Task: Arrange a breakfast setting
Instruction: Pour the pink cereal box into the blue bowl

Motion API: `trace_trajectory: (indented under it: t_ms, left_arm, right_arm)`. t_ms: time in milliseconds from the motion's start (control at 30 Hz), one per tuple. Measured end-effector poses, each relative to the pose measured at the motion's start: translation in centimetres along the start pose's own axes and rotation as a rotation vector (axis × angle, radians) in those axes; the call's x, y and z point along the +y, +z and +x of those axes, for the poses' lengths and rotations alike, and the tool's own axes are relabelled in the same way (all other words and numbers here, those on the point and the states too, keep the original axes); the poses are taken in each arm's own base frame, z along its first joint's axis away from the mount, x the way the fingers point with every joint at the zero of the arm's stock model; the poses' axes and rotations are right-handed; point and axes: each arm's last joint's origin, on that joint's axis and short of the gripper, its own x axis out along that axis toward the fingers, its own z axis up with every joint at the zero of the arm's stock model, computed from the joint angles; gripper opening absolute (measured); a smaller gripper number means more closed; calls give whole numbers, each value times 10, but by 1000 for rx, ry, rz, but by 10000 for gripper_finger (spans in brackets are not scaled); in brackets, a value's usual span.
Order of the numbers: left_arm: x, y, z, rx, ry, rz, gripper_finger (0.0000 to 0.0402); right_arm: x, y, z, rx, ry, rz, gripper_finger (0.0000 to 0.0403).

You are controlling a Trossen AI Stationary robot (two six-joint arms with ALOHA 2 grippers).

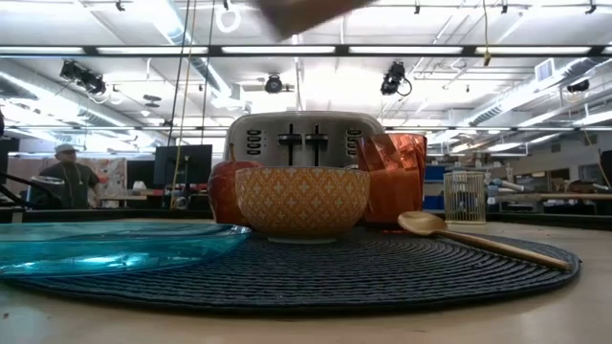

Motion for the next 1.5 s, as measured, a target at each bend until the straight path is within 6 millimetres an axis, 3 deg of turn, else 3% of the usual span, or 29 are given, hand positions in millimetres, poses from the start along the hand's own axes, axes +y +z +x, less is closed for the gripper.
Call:
trace_trajectory:
  t_ms: [133,333,667,800,1067,1333,1500]
  left_arm:
    - [11,-16,-19,96,85,-131,1]
    - [26,-38,-26,285,294,-333,1]
    - [27,-40,-22,291,340,-532,1]
    - [24,-40,-11,365,322,-599,1]
    - [16,-39,19,448,390,-779,1]
    - [13,-39,35,466,476,-1061,1]
    - [8,-44,26,530,452,-1174,1]
  right_arm:
    - [0,-2,-2,26,-1,1,350]
    - [0,-5,-2,56,1,9,350]
    - [8,-6,-6,72,62,31,350]
    - [19,4,-19,51,210,108,350]
    - [25,50,-56,33,559,308,350]
    - [-1,80,-92,417,932,582,350]
    - [-3,76,-104,596,1115,640,350]
